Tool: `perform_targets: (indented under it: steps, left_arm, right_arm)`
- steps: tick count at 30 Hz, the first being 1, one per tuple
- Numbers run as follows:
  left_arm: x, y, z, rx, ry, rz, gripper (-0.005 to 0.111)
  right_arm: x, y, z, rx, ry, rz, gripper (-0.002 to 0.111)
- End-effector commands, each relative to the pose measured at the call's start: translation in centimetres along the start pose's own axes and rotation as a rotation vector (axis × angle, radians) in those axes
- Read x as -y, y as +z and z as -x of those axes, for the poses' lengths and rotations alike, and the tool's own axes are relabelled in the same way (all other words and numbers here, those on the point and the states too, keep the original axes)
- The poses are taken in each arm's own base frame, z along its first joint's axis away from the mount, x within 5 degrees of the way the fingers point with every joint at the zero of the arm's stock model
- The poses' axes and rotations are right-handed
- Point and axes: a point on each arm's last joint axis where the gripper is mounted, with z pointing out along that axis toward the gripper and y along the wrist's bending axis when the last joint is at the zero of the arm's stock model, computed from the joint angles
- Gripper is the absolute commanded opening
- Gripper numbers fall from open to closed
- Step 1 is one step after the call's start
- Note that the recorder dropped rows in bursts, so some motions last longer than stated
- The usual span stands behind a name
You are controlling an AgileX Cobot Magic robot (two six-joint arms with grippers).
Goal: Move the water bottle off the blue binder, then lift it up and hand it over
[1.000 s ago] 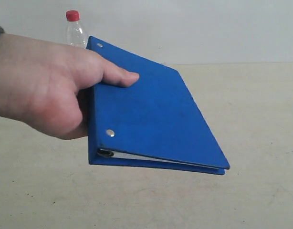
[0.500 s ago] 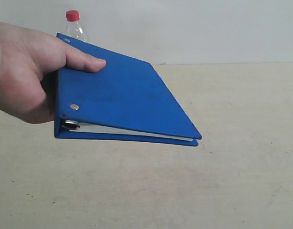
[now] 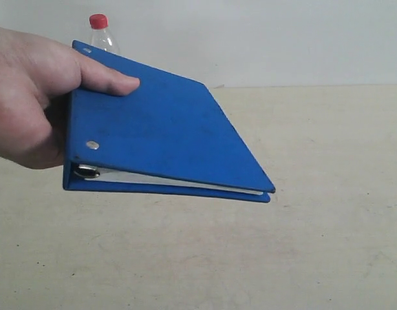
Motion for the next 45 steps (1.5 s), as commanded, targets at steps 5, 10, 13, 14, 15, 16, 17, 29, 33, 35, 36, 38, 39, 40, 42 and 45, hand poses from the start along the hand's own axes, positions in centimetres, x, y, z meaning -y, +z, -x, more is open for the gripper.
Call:
perform_targets:
  steps: [5,10,13,14,15,16,17,29,33,35,36,38,39,40,42,45]
  left_arm:
    - [0.08,0.03,-0.20,-0.010,0.059,-0.009,0.004]
    - [0.06,0.03,-0.12,-0.002,0.068,-0.007,0.004]
    - [0.06,0.03,-0.12,-0.001,0.070,-0.006,0.004]
    - [0.06,0.03,-0.12,-0.001,0.070,-0.006,0.004]
    - [0.06,0.03,-0.12,-0.001,0.070,-0.006,0.004]
    - [0.06,0.03,-0.12,-0.001,0.070,-0.006,0.004]
    - [0.06,0.03,-0.12,-0.001,0.070,-0.006,0.004]
    - [0.06,0.03,-0.12,-0.001,0.070,-0.006,0.004]
    - [0.06,0.03,-0.12,-0.001,0.070,-0.006,0.004]
    - [0.06,0.03,-0.12,-0.001,0.070,-0.006,0.004]
    - [0.06,0.03,-0.12,-0.001,0.070,-0.006,0.004]
    - [0.06,0.03,-0.12,-0.001,0.070,-0.006,0.004]
    - [0.06,0.03,-0.12,-0.001,0.070,-0.006,0.004]
    - [0.06,0.03,-0.12,-0.001,0.070,-0.006,0.004]
    - [0.06,0.03,-0.12,-0.001,0.070,-0.006,0.004]
    - [0.06,0.03,-0.12,-0.001,0.070,-0.006,0.004]
  right_arm:
    - [-0.01,-0.06,0.12,0.009,0.001,0.002,0.001]
    - [-0.01,-0.06,0.12,0.009,0.001,0.002,0.001]
    - [-0.01,-0.06,0.12,0.009,0.001,0.002,0.001]
    - [-0.01,-0.06,0.12,0.009,0.001,0.002,0.001]
    - [-0.01,-0.06,0.12,0.009,0.001,0.002,0.001]
    - [-0.01,-0.06,0.12,0.009,0.001,0.002,0.001]
    - [-0.01,-0.06,0.12,0.009,0.001,0.002,0.001]
    - [-0.01,-0.06,0.12,0.009,0.001,0.002,0.001]
    - [-0.01,-0.06,0.12,0.009,0.001,0.002,0.001]
    - [-0.01,-0.06,0.12,0.009,0.001,0.002,0.001]
    - [-0.01,-0.06,0.12,0.009,0.001,0.002,0.001]
    - [-0.01,-0.06,0.12,0.009,0.003,0.002,0.001]
    - [-0.01,-0.06,0.12,0.009,0.003,0.002,0.001]
    - [-0.01,-0.06,0.12,0.009,0.003,0.002,0.001]
    - [-0.01,-0.06,0.12,0.009,0.003,0.002,0.001]
    - [-0.01,-0.06,0.12,0.009,0.003,0.002,0.001]
